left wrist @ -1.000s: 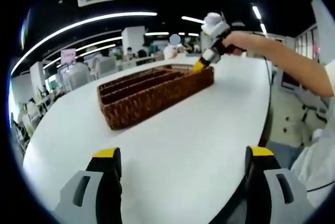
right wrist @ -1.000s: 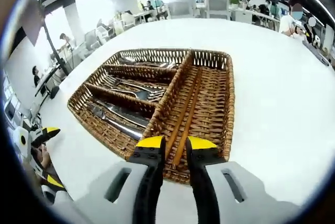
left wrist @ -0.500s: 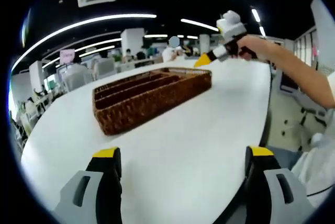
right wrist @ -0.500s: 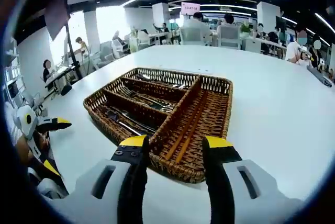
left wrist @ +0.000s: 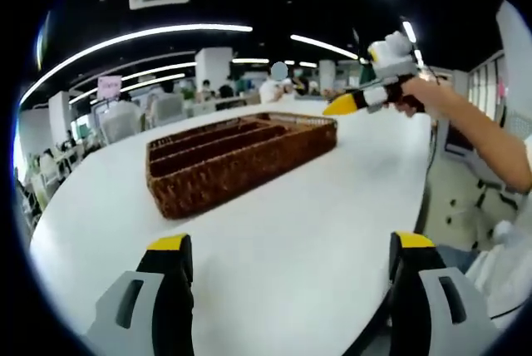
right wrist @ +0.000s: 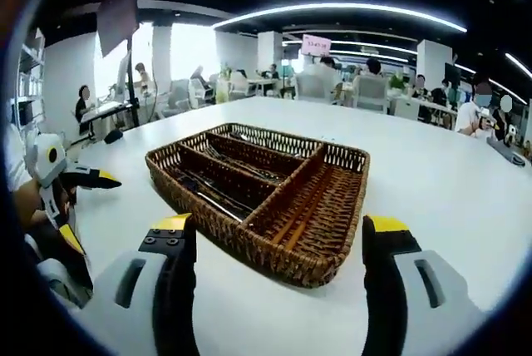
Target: Arrange the knives, forks, and spoons in their matching storage slots by inserting each utensil handle-first until every utensil is classified and aligned in the correct compartment
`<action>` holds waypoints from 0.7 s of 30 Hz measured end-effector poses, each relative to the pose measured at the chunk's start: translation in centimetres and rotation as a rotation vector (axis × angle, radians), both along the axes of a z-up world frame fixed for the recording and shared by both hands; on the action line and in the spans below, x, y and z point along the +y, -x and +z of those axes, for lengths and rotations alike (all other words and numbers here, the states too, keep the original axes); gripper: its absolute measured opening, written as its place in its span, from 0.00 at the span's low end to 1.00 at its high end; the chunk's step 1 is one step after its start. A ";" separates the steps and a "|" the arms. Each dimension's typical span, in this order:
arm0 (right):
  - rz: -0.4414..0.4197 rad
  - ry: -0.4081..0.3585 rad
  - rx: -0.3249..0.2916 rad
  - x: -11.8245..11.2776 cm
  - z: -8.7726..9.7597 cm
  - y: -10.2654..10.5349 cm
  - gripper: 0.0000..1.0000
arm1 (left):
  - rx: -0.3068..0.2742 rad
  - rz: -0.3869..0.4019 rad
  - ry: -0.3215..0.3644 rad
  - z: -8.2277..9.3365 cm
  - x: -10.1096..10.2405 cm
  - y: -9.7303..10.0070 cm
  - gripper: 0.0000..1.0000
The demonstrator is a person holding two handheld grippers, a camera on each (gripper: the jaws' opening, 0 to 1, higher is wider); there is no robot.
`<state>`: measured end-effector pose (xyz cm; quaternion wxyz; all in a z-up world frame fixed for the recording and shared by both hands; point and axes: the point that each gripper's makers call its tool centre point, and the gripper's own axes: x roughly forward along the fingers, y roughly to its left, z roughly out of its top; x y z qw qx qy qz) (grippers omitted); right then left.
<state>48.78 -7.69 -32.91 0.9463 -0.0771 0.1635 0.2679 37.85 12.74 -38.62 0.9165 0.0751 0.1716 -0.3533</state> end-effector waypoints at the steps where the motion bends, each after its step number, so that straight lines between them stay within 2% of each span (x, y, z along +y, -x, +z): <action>1: 0.000 -0.006 -0.013 0.0 0.2 0.1 0.92 | -0.006 0.002 0.014 0.2 -0.1 -0.1 1.00; 3: 0.006 0.003 -0.035 0.0 0.2 0.4 0.99 | -0.005 0.005 0.040 0.5 -0.3 -0.2 1.00; 11: 0.031 -0.009 -0.032 -0.3 -0.6 1.7 1.00 | -0.028 0.024 0.049 1.2 -0.4 -0.7 1.00; 14: 0.032 -0.011 -0.036 -0.6 -0.7 2.4 1.00 | -0.058 0.051 0.046 1.8 0.0 -1.2 1.00; 21: 0.048 -0.079 -0.080 -0.4 0.5 4.4 0.99 | -0.125 0.121 0.064 3.4 1.1 -2.2 1.00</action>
